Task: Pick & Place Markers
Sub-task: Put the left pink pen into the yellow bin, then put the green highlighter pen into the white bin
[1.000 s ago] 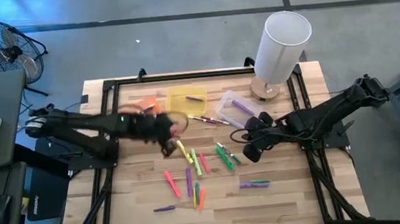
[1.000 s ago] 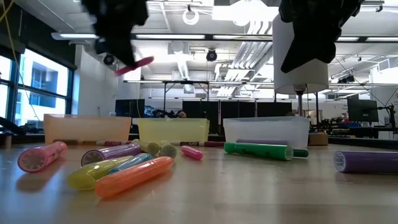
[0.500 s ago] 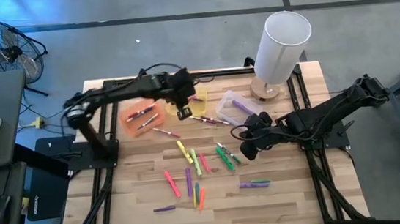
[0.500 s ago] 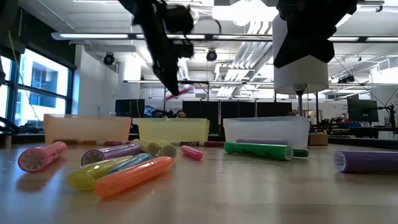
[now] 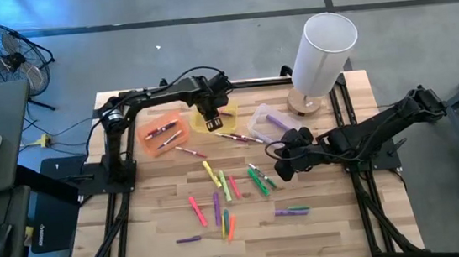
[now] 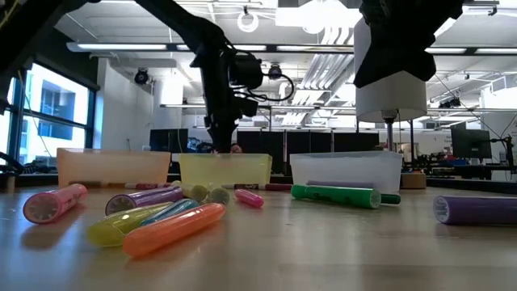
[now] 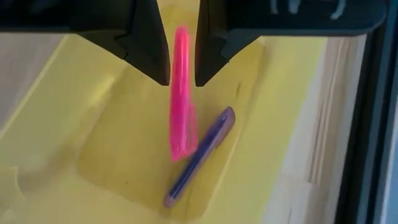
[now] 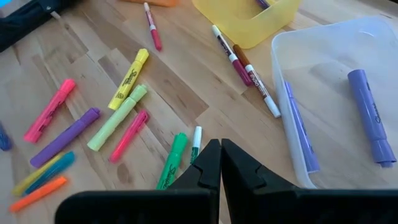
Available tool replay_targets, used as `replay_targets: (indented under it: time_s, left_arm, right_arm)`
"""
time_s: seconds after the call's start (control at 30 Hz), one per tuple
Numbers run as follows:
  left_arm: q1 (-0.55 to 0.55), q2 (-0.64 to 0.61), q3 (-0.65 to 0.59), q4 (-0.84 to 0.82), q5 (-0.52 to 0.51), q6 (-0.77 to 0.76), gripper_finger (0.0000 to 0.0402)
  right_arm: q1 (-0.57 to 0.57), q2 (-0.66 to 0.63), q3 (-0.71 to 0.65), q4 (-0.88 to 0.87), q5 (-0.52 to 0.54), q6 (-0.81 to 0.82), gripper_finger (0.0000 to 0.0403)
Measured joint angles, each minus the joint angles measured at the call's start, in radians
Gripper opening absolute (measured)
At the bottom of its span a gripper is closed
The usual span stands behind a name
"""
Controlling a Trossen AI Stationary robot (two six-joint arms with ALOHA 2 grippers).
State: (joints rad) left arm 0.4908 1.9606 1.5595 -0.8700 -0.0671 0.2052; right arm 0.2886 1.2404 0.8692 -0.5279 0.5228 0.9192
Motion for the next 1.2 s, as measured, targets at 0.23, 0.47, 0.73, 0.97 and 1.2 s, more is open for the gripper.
replay_targets:
  time_s: [0.23,0.47,0.73,0.97,1.2]
  left_arm:
    - [0.000,0.000,0.000,-0.029,-0.028,-0.053,0.0086]
    - [-0.048,-0.072,-0.001,-0.127,0.056,-0.216,0.0089]
    - [-0.306,-0.188,0.000,-0.129,-0.029,-0.375,0.0089]
    - [-0.542,-0.194,-0.046,-0.069,-0.028,-0.473,0.0058]
    - [-0.732,-0.194,-0.263,0.153,-0.026,-0.650,0.0008]
  right_arm:
    - [0.000,0.000,0.000,-0.014,0.000,-0.013,0.0002]
    - [0.000,0.000,0.000,-0.014,-0.025,-0.060,0.0004]
    - [0.000,0.000,0.000,-0.014,-0.084,-0.115,0.0001]
    - [0.000,0.000,0.000,-0.014,-0.149,-0.143,0.0001]
    - [0.000,0.000,0.000,-0.014,-0.152,-0.143,0.0002]
